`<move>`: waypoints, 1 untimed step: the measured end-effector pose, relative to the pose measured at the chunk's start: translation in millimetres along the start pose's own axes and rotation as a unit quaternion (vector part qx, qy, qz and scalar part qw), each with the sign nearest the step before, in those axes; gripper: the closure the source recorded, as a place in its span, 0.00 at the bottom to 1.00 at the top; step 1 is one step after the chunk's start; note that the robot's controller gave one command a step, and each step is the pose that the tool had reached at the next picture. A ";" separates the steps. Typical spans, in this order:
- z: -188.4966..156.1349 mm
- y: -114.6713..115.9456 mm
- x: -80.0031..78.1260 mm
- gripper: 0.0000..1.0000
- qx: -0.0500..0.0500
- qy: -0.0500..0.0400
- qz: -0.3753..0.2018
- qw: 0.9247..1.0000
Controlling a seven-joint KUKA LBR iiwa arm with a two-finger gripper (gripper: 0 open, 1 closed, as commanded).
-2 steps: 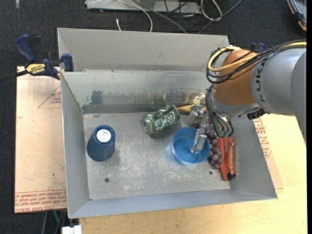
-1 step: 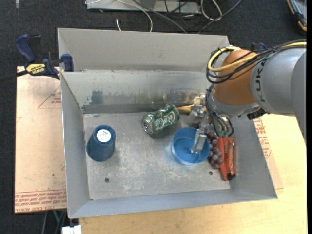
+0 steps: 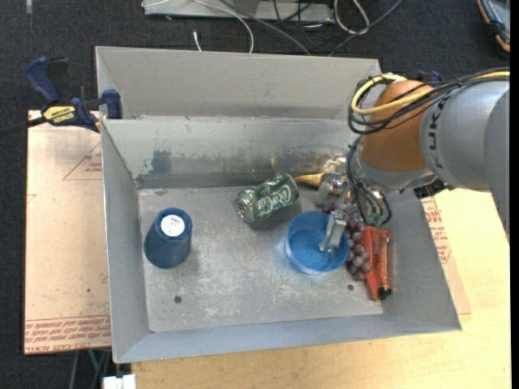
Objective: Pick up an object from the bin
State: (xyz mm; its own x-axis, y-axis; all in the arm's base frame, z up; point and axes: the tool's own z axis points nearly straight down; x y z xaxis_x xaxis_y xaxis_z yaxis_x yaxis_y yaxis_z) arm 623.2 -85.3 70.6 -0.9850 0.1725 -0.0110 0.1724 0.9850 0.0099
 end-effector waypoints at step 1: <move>-0.2 6.4 -3.0 0.00 0.004 0.003 -0.001 1.000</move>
Offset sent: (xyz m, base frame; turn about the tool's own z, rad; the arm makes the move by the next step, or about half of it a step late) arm -0.0332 -0.0388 0.0056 0.0231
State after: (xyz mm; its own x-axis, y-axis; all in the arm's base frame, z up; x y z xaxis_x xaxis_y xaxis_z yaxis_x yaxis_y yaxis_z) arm 627.3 -79.5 70.9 -0.9853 0.1710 -0.0057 0.1709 0.9853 0.0027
